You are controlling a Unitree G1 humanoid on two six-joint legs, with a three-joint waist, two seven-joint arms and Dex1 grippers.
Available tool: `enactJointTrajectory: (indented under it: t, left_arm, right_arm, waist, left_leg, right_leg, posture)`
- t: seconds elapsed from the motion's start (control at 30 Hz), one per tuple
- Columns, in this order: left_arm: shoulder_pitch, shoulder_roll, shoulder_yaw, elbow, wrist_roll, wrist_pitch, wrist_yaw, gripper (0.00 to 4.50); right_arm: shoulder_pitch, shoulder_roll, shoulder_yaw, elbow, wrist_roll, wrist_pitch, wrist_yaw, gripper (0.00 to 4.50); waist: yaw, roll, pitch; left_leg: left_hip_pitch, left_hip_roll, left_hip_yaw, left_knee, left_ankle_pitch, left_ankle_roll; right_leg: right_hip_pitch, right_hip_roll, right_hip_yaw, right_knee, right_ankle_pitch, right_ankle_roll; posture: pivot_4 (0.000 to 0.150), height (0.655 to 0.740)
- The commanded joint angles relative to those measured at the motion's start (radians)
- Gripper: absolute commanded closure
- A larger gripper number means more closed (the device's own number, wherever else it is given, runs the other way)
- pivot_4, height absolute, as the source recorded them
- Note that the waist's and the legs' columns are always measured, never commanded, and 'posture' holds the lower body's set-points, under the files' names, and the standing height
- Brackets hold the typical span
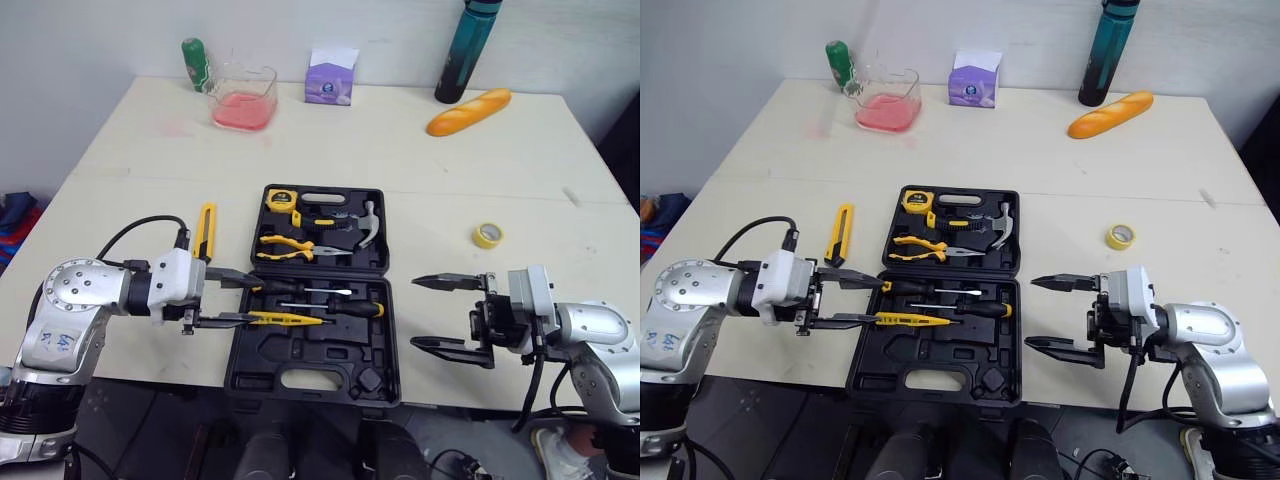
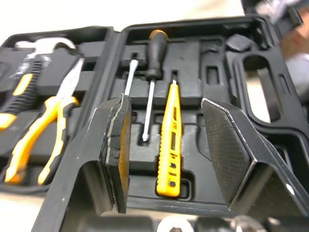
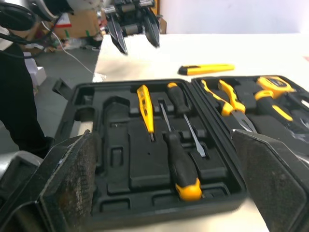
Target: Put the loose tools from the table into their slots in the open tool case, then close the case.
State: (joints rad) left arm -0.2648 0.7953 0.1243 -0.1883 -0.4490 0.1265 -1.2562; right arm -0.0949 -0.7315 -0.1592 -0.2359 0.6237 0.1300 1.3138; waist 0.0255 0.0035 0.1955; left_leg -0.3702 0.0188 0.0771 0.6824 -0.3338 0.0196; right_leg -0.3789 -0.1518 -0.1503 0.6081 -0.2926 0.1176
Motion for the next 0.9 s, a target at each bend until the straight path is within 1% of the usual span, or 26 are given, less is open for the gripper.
enactJointTrajectory:
  t: [0.03, 0.1, 0.13, 0.2, 0.27, 0.4, 0.63, 0.9]
  left_arm:
    - [0.029, -0.022, 0.016, -0.048, -0.049, -0.003, 0.011, 3.32]
    - [0.034, -0.032, -0.007, -0.039, -0.033, -0.021, 0.009, 4.27]
    - [0.032, -0.036, -0.018, -0.033, -0.021, -0.026, 0.011, 4.47]
    - [0.028, -0.037, -0.038, -0.025, -0.012, -0.016, 0.010, 4.47]
    - [0.023, -0.036, -0.070, -0.002, 0.039, -0.074, 0.001, 4.47]
    - [-0.009, -0.061, -0.140, 0.066, 0.095, -0.068, 0.023, 4.47]
    - [-0.032, -0.085, -0.165, 0.121, 0.124, -0.081, 0.040, 4.47]
    - [-0.040, -0.073, -0.199, 0.160, 0.159, -0.101, 0.006, 4.47]
  right_arm:
    - [-0.003, -0.008, -0.021, -0.007, 0.018, -0.004, 0.008, 0.00]
    - [-0.011, -0.007, -0.017, -0.001, 0.015, -0.005, 0.010, 0.00]
    - [-0.014, -0.005, -0.015, 0.003, 0.012, -0.008, 0.011, 0.00]
    - [-0.019, -0.003, -0.011, 0.008, 0.008, -0.011, 0.011, 0.00]
    - [-0.023, 0.001, -0.008, 0.011, 0.004, -0.014, 0.010, 0.00]
    - [-0.004, -0.005, -0.018, 0.010, -0.001, -0.023, 0.017, 0.00]
    - [-0.003, -0.002, -0.016, 0.012, -0.004, -0.032, 0.010, 0.00]
    - [0.001, -0.008, -0.019, 0.013, -0.005, -0.035, 0.015, 0.00]
  waist:
    - [-0.002, 0.000, 0.000]
    - [-0.002, 0.000, 0.000]
    - [-0.003, 0.000, 0.000]
    - [-0.003, 0.000, 0.000]
    - [-0.003, 0.000, 0.000]
    - [-0.001, 0.000, 0.000]
    - [-0.002, 0.000, 0.000]
    - [-0.002, 0.000, 0.000]
  left_leg:
    - [0.000, 0.000, 0.000, 0.000, 0.000, 0.000]
    - [0.000, 0.000, 0.000, 0.000, 0.000, 0.000]
    - [0.000, 0.000, 0.000, 0.000, 0.000, 0.000]
    - [0.000, 0.000, 0.000, 0.000, 0.000, 0.000]
    - [0.001, 0.000, 0.000, 0.000, 0.000, 0.000]
    - [0.000, 0.000, 0.001, 0.000, 0.000, 0.000]
    - [0.000, 0.000, 0.001, 0.000, 0.000, 0.000]
    - [0.000, 0.000, 0.001, 0.000, 0.000, 0.000]
  right_leg:
    - [0.000, 0.000, 0.000, 0.000, 0.000, 0.000]
    - [0.000, 0.000, 0.000, 0.000, 0.000, 0.000]
    - [0.000, 0.000, 0.000, 0.000, 0.000, 0.000]
    - [0.000, 0.001, 0.000, 0.000, 0.000, 0.000]
    - [0.000, 0.001, 0.000, 0.000, 0.000, 0.000]
    - [0.000, 0.000, 0.000, 0.000, 0.000, 0.000]
    - [0.000, 0.000, 0.000, 0.000, 0.000, 0.000]
    - [0.000, 0.000, 0.000, 0.000, 0.000, 0.000]
  posture:
    - [0.150, 0.7400]
    - [0.150, 0.7400]
    - [0.150, 0.7400]
    - [0.150, 0.7400]
    - [0.150, 0.7400]
    - [0.150, 0.7400]
    - [0.150, 0.7400]
    - [0.150, 0.7400]
